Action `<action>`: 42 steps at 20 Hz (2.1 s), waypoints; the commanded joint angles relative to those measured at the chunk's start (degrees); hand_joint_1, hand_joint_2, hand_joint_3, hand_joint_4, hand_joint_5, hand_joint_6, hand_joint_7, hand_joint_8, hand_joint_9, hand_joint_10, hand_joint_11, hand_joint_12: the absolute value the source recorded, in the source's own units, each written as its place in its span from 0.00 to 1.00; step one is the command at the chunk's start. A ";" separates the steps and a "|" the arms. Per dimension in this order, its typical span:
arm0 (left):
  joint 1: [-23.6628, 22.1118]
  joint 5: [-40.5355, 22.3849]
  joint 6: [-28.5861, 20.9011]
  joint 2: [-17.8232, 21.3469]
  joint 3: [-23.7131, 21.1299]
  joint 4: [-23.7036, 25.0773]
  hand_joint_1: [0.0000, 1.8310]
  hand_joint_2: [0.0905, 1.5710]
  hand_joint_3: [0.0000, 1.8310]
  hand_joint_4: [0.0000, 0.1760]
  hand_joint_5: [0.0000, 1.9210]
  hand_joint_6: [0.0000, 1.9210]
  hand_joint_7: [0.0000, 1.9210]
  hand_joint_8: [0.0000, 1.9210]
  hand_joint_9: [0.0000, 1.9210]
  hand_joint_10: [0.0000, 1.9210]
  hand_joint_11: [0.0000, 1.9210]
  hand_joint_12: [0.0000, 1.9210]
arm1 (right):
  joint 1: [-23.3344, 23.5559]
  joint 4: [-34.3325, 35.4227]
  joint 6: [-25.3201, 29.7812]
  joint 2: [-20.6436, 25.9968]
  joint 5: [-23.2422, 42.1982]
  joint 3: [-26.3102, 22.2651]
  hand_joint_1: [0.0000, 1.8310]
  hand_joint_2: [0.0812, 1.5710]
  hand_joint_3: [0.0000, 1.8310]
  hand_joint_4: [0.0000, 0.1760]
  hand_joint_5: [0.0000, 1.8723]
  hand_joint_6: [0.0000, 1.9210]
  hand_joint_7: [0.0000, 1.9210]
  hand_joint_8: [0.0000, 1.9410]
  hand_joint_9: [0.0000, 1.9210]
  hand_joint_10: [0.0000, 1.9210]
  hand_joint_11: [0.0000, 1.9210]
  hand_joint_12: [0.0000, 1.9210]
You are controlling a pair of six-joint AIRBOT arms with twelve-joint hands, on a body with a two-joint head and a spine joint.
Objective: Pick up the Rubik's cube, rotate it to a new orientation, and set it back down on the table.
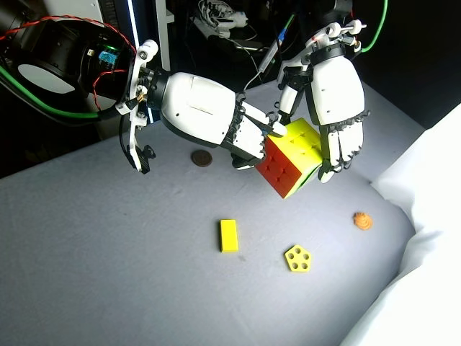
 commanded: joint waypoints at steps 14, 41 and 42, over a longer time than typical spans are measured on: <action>-1.22 1.61 -0.33 0.07 0.10 4.73 0.66 0.72 0.00 0.00 0.13 0.82 0.05 0.90 0.08 0.89 0.08 0.95 | -2.09 -0.97 -0.92 -0.28 3.14 0.02 0.36 0.76 0.00 0.00 0.08 0.00 0.20 0.88 0.18 1.00 0.12 1.00; -1.42 1.61 -0.64 0.06 0.46 4.85 0.57 0.82 0.00 0.00 0.31 0.81 0.07 0.91 0.09 0.91 0.09 0.95 | -2.16 5.33 -8.46 -6.24 2.72 4.24 0.39 0.75 0.00 0.00 0.09 0.01 0.22 0.88 0.19 1.00 0.13 1.00; -1.42 1.61 -0.68 0.06 0.46 4.85 0.57 0.83 0.00 0.00 0.31 0.82 0.07 0.91 0.09 0.91 0.09 0.95 | -2.16 5.34 -8.49 -6.39 2.72 4.35 0.39 0.75 0.00 0.00 0.09 0.01 0.21 0.88 0.19 1.00 0.13 1.00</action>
